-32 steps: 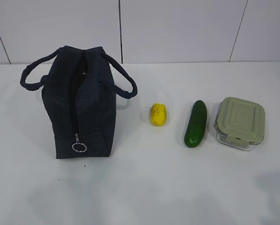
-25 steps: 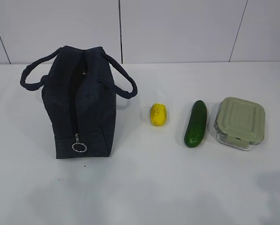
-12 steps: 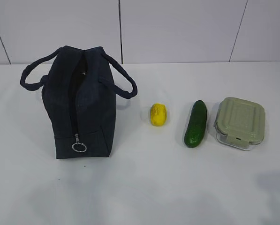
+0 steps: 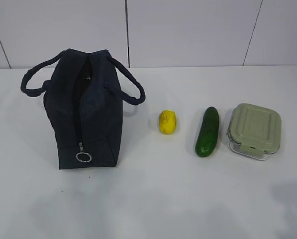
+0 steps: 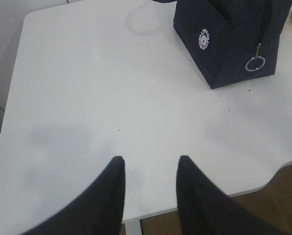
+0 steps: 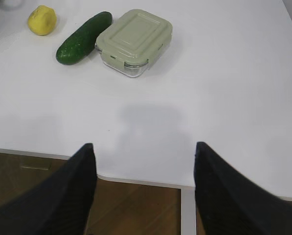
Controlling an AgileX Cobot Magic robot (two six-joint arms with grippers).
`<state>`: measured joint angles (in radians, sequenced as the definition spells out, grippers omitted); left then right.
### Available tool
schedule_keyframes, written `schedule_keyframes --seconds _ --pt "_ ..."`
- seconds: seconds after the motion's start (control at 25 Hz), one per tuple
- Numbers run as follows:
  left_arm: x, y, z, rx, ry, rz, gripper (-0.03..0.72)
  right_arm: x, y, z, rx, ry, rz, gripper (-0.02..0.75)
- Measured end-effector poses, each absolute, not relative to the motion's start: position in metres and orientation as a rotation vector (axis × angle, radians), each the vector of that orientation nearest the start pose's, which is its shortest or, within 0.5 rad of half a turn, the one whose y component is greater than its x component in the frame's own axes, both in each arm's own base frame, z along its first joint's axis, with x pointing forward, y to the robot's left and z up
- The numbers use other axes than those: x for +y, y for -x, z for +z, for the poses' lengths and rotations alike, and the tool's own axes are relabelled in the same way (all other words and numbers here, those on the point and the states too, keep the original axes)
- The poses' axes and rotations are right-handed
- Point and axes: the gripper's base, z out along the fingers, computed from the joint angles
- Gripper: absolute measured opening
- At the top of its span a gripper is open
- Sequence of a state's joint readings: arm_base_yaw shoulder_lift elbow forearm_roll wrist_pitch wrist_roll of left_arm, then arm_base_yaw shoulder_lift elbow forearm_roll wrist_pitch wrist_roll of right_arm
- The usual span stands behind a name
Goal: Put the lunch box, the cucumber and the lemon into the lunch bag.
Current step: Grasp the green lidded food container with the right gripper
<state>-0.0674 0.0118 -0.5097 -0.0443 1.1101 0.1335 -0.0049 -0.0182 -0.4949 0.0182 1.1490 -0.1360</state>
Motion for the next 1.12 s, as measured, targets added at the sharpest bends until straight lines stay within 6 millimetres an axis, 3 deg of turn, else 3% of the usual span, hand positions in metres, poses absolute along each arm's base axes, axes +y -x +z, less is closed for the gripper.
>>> schedule_keyframes --seconds 0.28,0.44,0.76,1.0,1.12 --pt "-0.003 0.007 0.276 2.084 -0.213 -0.014 0.239 0.002 0.011 0.269 2.113 0.142 -0.049 0.474" --pt "-0.003 0.007 0.276 2.084 -0.213 -0.014 0.239 0.009 -0.002 0.280 2.108 0.142 0.049 0.475" --pt "-0.003 0.007 0.276 2.084 -0.213 -0.011 0.239 0.032 -0.070 0.299 2.163 0.055 0.477 0.474" --pt "-0.003 0.007 0.276 2.084 -0.213 -0.011 0.239 0.036 -0.118 0.309 2.221 0.040 0.543 0.474" --pt "-0.003 0.007 0.276 2.084 -0.213 -0.011 0.239 0.040 -0.142 0.304 2.271 0.055 0.608 0.474"
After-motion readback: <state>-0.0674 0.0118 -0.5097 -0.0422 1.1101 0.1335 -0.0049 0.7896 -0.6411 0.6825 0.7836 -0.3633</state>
